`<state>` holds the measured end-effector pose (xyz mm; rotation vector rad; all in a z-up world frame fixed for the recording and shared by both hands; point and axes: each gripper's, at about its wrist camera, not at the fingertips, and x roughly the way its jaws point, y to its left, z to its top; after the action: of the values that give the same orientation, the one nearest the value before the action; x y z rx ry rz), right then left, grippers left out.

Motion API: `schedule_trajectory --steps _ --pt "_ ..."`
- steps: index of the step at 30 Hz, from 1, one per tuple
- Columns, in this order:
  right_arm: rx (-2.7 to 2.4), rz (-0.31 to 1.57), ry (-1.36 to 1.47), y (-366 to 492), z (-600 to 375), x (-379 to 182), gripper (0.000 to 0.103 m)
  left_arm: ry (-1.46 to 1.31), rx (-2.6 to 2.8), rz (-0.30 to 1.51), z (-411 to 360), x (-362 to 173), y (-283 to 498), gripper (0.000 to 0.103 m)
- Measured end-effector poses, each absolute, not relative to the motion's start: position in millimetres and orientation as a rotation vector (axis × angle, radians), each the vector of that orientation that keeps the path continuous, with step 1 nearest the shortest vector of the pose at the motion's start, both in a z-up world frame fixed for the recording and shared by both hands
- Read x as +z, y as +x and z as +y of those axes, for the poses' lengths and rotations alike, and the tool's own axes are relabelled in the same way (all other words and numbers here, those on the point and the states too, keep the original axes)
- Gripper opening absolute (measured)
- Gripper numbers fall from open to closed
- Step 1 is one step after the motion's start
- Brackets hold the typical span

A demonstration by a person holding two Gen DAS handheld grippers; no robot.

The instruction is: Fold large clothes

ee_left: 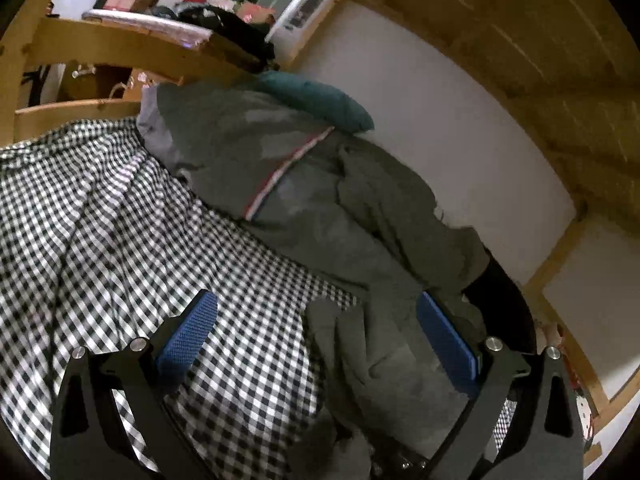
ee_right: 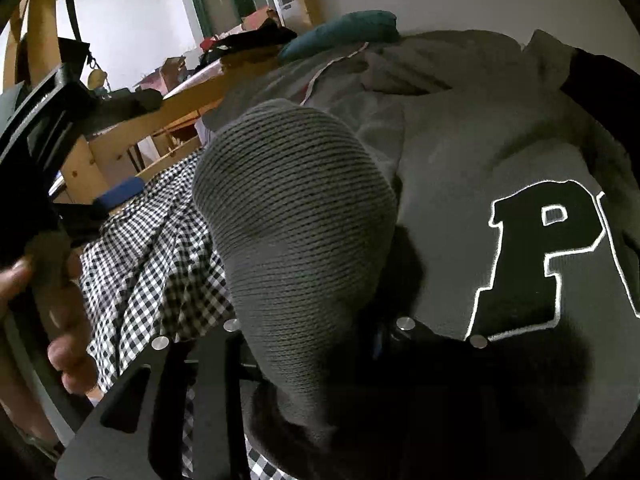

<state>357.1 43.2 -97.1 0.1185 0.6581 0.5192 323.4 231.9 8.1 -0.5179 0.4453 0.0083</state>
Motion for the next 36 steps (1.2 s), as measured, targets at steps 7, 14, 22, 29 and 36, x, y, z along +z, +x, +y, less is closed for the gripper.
schedule_trajectory --steps 7,14,22,29,36 --pt "0.512 0.651 0.063 351 46 -99 0.035 -0.527 -0.020 0.492 225 -7 332 0.098" --pt "0.478 0.613 -0.075 342 59 -101 0.046 -0.531 -0.043 0.499 222 -4 333 0.098" --pt "0.720 0.508 -0.028 259 8 -67 0.100 -0.468 -0.193 0.487 187 34 327 0.098" --pt "0.442 0.485 0.149 284 -90 -38 0.099 -0.243 -0.284 0.532 103 67 347 0.098" --pt "0.318 0.740 0.059 320 -80 -106 0.099 0.094 0.032 0.859 56 0 464 0.098"
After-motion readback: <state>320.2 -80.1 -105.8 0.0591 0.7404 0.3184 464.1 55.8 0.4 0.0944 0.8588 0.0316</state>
